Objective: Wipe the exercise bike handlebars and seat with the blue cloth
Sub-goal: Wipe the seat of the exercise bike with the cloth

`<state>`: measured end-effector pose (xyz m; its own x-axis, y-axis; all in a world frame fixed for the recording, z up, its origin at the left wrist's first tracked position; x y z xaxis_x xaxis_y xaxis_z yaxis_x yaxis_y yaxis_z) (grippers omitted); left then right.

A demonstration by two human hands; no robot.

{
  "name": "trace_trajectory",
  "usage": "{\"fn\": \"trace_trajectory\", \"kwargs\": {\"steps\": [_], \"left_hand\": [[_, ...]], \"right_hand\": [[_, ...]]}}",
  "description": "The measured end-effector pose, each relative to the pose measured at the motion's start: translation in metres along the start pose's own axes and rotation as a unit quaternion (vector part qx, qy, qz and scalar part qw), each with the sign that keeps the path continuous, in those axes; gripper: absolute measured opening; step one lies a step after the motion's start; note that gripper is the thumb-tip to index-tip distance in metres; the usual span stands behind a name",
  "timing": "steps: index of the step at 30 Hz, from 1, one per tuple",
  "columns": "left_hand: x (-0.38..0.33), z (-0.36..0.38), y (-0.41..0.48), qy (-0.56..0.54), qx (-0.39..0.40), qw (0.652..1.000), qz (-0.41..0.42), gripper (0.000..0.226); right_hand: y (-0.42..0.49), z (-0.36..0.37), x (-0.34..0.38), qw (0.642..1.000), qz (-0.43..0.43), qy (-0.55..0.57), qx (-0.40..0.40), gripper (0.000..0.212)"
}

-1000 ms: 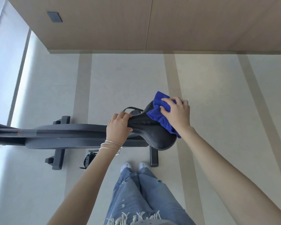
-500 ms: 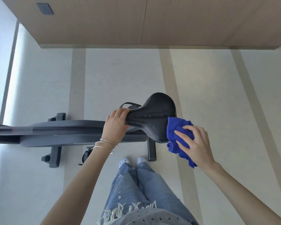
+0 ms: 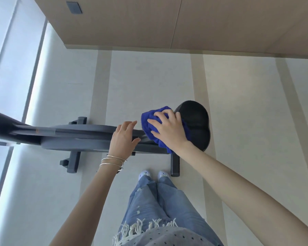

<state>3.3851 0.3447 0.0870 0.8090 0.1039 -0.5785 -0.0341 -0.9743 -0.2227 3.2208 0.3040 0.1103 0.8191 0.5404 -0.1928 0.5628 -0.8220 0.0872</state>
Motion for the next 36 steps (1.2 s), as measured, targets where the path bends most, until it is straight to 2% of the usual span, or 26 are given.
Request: {"fn": "trace_trajectory", "kwargs": {"steps": [6,11,13,16,18,22,24,29,33,36], "left_hand": [[-0.003,-0.006,0.006,0.004,-0.008,1.000,0.008,0.058],[-0.007,-0.007,0.009,0.016,-0.003,1.000,0.015,0.059],[-0.005,-0.009,0.005,0.014,-0.004,1.000,0.010,0.059],[0.004,-0.011,-0.006,0.007,-0.004,1.000,-0.009,0.060],[0.011,-0.012,-0.013,0.003,-0.008,1.000,-0.025,0.060],[0.021,-0.016,-0.020,-0.001,-0.014,0.999,-0.040,0.060],[0.021,-0.017,-0.018,-0.001,-0.011,0.999,-0.040,0.060],[0.007,-0.012,-0.007,-0.002,-0.002,1.000,-0.014,0.059],[-0.006,-0.006,0.003,0.007,0.007,1.000,0.019,0.058],[-0.016,-0.001,0.009,0.012,0.009,0.999,0.040,0.057]], "right_hand": [[-0.020,-0.001,-0.030,0.999,-0.039,0.009,0.026,0.034],[-0.062,0.002,-0.071,0.998,0.049,0.044,0.024,0.027],[-0.062,0.004,-0.070,0.997,0.055,0.047,0.012,0.027],[-0.042,0.003,-0.043,0.999,-0.011,0.037,-0.022,0.023],[-0.016,0.001,-0.016,0.998,-0.048,0.027,-0.010,0.021],[0.037,0.001,0.017,0.990,-0.037,0.036,0.129,0.024],[0.048,0.004,0.016,0.984,-0.046,0.051,0.163,0.025],[0.015,0.000,-0.013,0.981,-0.114,0.089,0.127,0.021],[-0.036,-0.004,-0.063,0.991,-0.012,0.109,0.071,0.011],[-0.075,-0.004,-0.101,0.988,0.078,0.115,0.074,0.017]]}}
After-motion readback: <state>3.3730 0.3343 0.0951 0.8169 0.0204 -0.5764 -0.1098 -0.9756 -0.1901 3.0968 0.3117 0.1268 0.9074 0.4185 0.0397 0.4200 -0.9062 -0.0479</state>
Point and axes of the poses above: each hand's wrist, its own y-axis towards the middle knuckle, its own z-axis out of the palm, x = y × z, the point moved 2 cm from there along y, towards the middle knuckle, and after that the axes turned 6 degrees about -y, right-handed, at the moved point
